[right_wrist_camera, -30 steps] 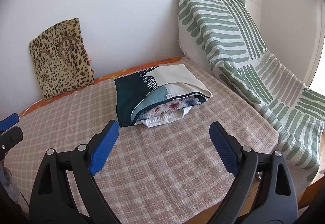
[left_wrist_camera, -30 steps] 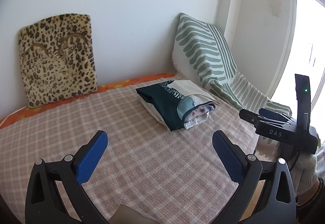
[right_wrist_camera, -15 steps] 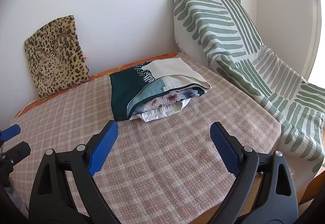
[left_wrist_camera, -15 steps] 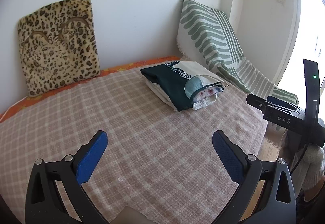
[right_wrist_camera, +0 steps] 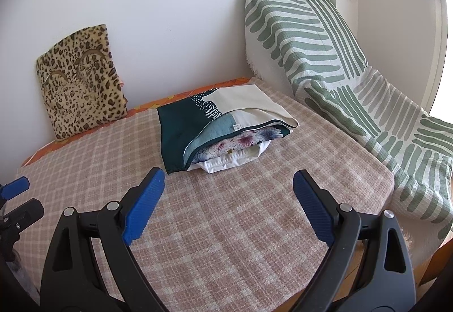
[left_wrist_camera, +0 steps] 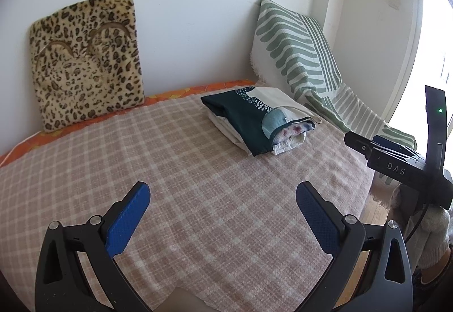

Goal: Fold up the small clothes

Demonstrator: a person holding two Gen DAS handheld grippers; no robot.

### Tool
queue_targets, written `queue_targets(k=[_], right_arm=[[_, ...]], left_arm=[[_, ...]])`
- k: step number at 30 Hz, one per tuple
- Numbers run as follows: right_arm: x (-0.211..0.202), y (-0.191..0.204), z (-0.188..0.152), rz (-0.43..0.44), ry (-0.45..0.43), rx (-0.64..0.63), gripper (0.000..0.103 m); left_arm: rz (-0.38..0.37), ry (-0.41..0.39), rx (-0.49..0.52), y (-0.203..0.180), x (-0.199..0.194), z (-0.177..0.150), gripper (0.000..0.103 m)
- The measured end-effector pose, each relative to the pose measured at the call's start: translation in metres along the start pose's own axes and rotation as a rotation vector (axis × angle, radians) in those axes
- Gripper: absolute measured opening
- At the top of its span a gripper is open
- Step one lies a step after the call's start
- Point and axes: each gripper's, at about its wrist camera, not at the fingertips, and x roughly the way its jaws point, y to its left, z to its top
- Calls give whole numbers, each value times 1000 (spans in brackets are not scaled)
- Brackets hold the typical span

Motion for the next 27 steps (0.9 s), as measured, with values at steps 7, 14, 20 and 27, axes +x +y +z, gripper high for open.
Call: queue_targets(k=[7,14,20,27], right_arm=[[-4,0,0,-2,-8,16,94],[-5,2,-1,1,-6,17,94],[-4,2,-1,5,-8,15,94],[-6,4,-2,3,-8,18,94]], left_arm=[[2,-3,9,-2,-1,0,102],[-2,-2,11,-2,-2,0,102],[-2,-5,8,-3,-3,0,102],[-1,-8,6,-4,-5,0,102]])
